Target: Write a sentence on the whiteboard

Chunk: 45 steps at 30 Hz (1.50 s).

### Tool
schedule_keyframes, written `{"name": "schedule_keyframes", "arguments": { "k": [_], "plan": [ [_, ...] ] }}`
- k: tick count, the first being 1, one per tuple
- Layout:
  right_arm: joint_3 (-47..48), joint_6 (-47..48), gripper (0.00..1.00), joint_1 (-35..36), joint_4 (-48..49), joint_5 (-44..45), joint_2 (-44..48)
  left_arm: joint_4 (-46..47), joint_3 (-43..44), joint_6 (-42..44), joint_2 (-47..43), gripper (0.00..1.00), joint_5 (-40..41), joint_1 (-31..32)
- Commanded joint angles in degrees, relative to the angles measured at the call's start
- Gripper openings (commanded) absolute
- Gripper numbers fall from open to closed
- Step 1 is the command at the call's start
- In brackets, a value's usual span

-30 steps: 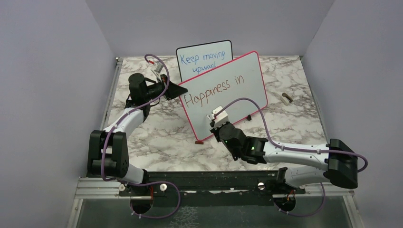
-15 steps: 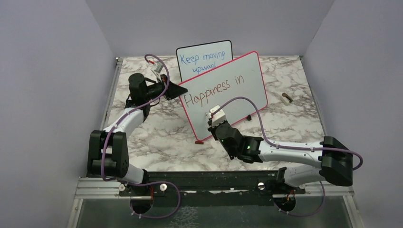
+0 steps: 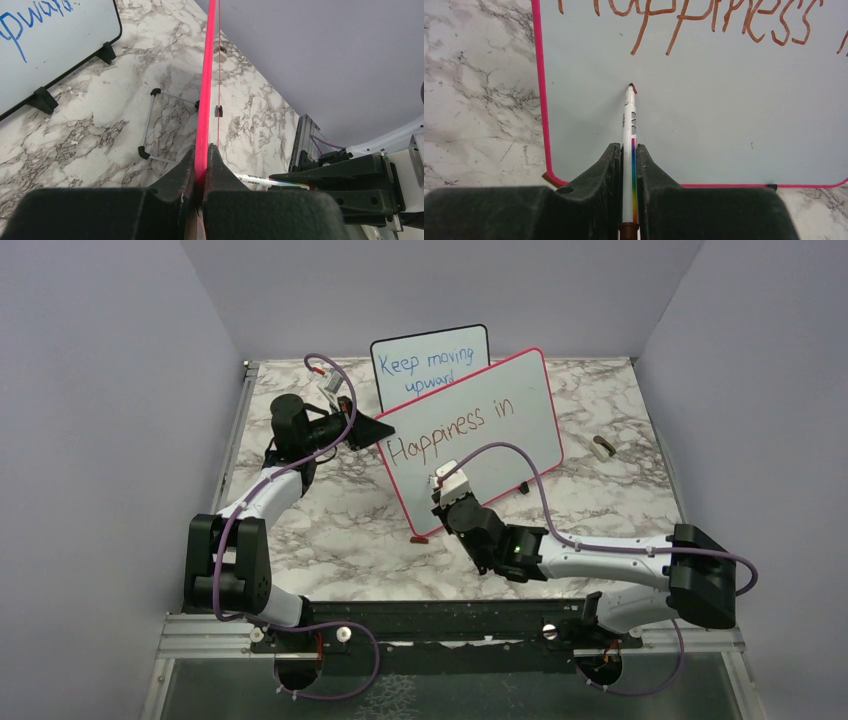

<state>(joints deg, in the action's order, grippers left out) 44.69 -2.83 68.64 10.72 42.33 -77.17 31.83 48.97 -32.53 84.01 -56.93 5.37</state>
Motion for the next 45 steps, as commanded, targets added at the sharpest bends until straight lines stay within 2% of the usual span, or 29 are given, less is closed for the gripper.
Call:
{"name": "schedule_keyframes", "arguments": {
  "k": [1,26,45],
  "plan": [
    [2.14,0.91,0.01,0.35,2.01,0.41,-1.30,-4.32,-0.19,3.35,1.42,0.00,1.64,0.20],
    [2.10,-0.46,0.01,0.35,-3.55,-7.01,0.05,-4.32,-0.19,3.27,1.51,0.00,1.80,0.27],
    [0.83,-2.83,0.01,0.35,-8.36,-3.50,1.61,-4.32,-0.19,3.09,1.78,0.00,1.82,0.28]
  ]
}}
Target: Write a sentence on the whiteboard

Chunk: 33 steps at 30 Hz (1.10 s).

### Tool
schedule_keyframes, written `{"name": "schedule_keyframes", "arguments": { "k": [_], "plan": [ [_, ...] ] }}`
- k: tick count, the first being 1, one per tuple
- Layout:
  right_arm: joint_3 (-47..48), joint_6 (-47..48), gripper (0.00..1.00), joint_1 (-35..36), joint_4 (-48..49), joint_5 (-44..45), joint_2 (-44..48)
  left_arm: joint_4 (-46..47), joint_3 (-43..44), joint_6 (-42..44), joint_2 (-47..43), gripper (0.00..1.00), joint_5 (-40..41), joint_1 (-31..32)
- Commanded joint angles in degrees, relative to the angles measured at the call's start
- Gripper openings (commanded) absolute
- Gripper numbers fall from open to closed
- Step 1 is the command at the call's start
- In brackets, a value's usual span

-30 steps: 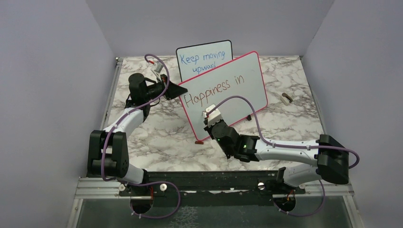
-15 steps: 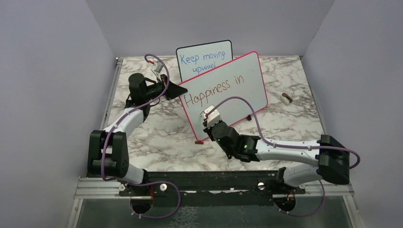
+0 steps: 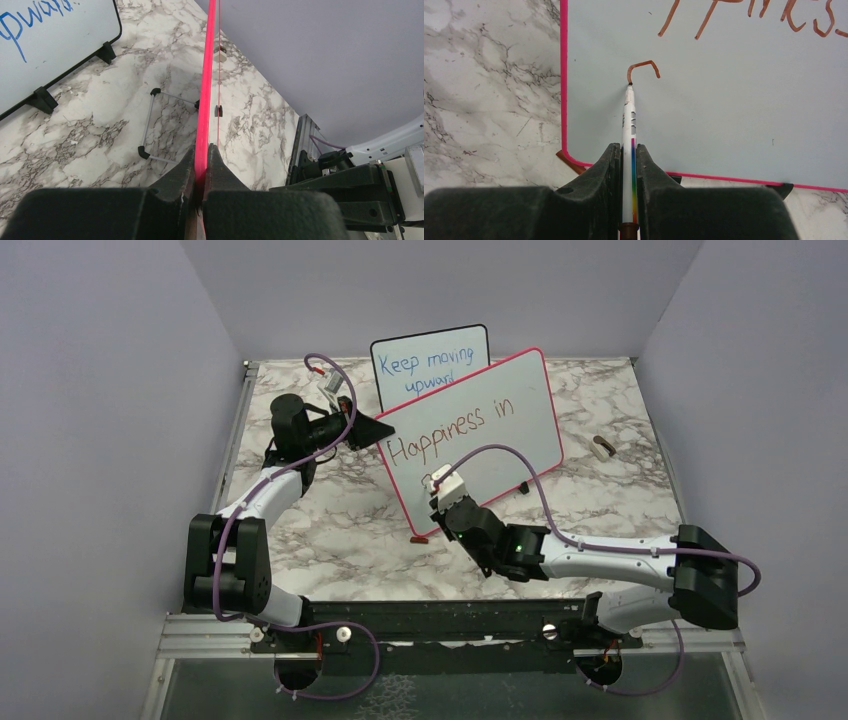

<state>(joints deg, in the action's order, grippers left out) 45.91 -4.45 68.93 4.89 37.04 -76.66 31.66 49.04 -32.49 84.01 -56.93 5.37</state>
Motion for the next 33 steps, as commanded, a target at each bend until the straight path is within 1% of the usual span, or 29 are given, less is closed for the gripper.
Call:
{"name": "schedule_keyframes", "arguments": {
  "k": [1,9,16,23,33],
  "plan": [
    [-0.43,-1.32,0.01,0.07,-2.66,2.14,1.16,-4.15,-0.26,3.05,1.83,0.00,1.82,0.26],
    [-0.82,-2.82,0.01,0.07,-3.64,4.63,1.68,-4.16,-0.26,3.05,1.69,0.00,1.82,0.26],
    [-1.17,-3.92,0.01,0.07,-4.79,4.40,1.83,-4.15,-0.30,3.05,1.60,0.00,1.88,0.35],
    [-1.22,-4.42,0.01,0.07,-6.80,1.26,1.89,-4.15,-0.33,3.05,1.51,0.00,1.86,0.36],
    [0.07,-3.38,0.01,0.07,-5.41,-4.16,1.23,-4.23,-0.34,2.97,1.51,0.00,1.90,0.43]
  ]
}}
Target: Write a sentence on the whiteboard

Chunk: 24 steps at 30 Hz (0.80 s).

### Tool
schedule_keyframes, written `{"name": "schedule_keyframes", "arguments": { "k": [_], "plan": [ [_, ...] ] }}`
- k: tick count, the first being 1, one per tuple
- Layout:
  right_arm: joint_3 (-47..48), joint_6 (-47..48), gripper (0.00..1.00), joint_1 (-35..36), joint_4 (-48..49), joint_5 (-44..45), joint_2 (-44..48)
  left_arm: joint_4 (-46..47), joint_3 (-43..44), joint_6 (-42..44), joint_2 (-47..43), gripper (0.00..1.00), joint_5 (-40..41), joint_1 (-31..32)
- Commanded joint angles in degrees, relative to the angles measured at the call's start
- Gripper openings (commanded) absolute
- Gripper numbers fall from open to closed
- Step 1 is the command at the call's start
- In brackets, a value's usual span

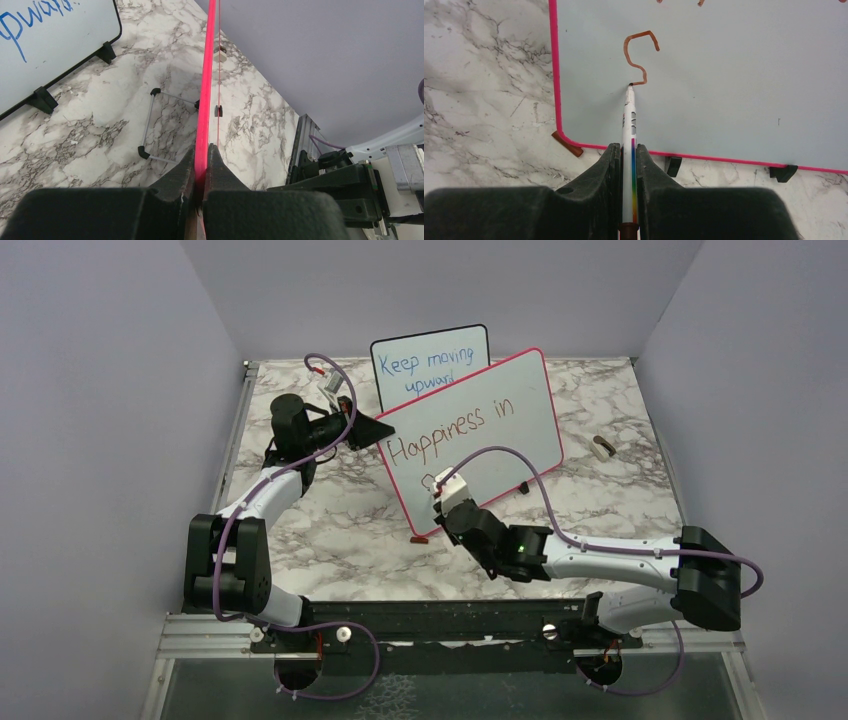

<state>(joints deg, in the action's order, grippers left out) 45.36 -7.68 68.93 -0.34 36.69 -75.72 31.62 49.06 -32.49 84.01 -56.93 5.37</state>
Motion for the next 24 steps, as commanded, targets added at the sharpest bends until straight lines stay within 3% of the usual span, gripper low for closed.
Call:
{"name": "schedule_keyframes", "arguments": {
  "k": [1,13,24],
  "plan": [
    [0.80,-0.12,0.01,0.07,1.01,-3.96,0.12,-4.19,-0.37,2.96,1.51,0.00,1.91,0.44],
    [0.70,-0.59,0.01,0.07,6.29,-0.39,0.11,-4.17,-0.36,3.02,1.42,0.00,1.89,0.44],
    [-0.95,-0.32,0.01,-0.15,3.83,3.25,4.85,-4.19,-0.37,2.96,1.53,0.00,1.91,0.47]
  ]
}}
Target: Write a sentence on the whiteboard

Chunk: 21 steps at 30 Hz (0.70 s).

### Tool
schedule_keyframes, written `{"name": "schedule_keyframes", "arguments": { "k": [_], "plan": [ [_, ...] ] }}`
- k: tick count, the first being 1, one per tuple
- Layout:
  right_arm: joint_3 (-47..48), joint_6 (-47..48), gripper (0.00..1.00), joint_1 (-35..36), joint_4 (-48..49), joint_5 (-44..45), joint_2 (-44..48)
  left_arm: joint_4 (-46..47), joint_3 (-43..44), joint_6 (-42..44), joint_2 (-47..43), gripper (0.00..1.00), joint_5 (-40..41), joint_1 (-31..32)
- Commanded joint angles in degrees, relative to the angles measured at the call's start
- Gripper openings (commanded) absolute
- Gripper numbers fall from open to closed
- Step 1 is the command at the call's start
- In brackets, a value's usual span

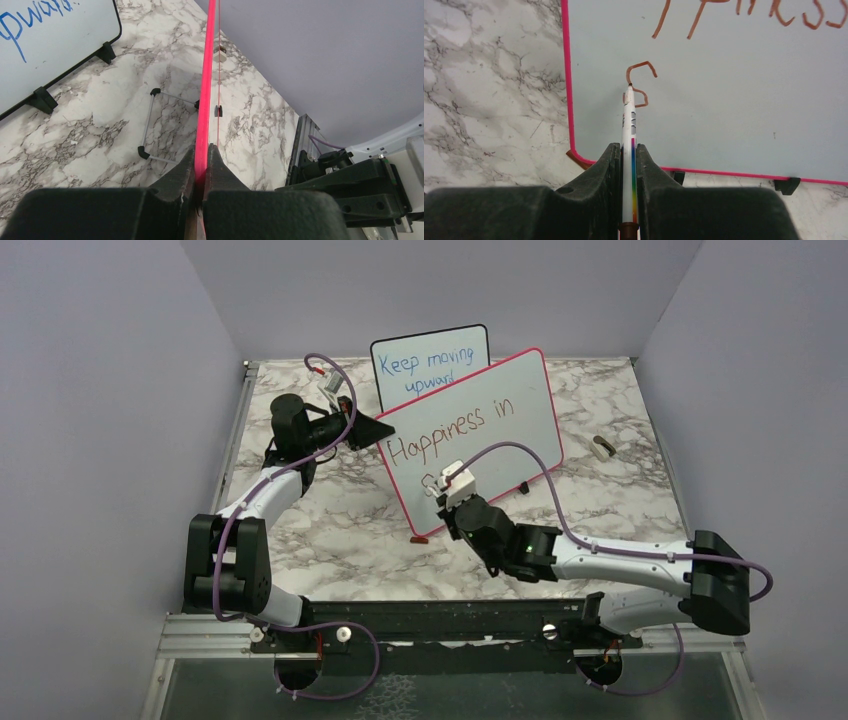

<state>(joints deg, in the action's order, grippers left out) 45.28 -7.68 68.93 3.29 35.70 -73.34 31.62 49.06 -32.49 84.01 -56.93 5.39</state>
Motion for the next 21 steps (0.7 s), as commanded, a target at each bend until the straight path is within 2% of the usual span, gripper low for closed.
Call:
{"name": "schedule_keyframes", "arguments": {
  "k": [1,21],
  "plan": [
    [-0.93,-0.32,0.01,-0.30,0.08,4.72,2.68,-4.19,-0.37,2.96,1.51,0.00,1.91,0.51],
    [-0.32,0.16,0.01,-3.62,3.65,3.86,0.31,-4.28,-0.37,3.05,1.69,0.00,1.91,0.68]
  ]
}}
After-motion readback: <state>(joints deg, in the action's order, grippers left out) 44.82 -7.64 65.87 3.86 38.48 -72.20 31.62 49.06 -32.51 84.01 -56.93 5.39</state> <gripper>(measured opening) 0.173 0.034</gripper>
